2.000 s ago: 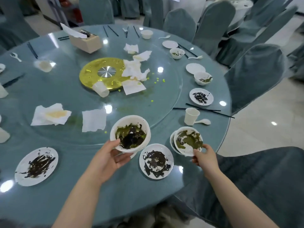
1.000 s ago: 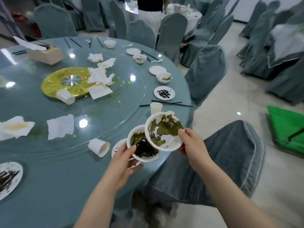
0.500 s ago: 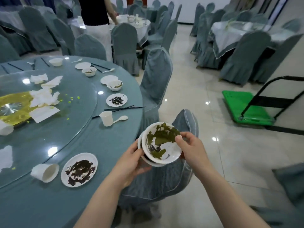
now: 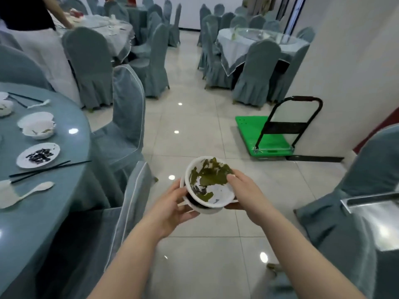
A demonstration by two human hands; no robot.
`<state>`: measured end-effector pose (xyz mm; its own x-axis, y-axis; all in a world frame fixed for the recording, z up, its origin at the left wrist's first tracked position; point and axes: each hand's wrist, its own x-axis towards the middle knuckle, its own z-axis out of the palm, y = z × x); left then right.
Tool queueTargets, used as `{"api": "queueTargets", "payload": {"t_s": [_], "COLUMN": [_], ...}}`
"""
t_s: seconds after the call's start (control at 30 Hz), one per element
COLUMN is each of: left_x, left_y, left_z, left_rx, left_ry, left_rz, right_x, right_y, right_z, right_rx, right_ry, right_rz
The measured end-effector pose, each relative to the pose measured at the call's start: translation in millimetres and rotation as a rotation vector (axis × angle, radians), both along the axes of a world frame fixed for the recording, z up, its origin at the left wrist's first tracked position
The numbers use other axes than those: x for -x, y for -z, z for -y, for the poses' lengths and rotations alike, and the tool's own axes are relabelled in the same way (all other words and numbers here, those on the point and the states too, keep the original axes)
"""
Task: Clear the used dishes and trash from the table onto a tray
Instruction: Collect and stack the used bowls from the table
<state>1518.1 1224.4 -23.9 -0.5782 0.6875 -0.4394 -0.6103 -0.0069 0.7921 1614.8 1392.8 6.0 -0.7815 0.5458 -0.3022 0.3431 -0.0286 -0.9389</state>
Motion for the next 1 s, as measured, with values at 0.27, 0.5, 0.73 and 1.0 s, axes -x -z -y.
{"api": "queueTargets", "payload": {"t_s": [0.27,0.5,0.73,1.0], "left_x": [55,150,236,332], "left_y": [15,22,7,4], "left_z": [-86,-173,-219,-214], "left_rx": [0.04,0.042,0.01,0.026], "left_ry": [0.002,0.03,-0.061,-0.451], "left_rz": [0.072,0.068,0.064,0.048], "right_x": [59,150,249,414], "right_y": [21,26,12,4], "right_z": [-92,-191,-253,-262], "right_rx": [0.066,0.14,0.183,0.204], "right_ry": [-0.014,-0.033,-0.137,-0.492], "right_rz": [0.027,0.09,0.087,0.082]}}
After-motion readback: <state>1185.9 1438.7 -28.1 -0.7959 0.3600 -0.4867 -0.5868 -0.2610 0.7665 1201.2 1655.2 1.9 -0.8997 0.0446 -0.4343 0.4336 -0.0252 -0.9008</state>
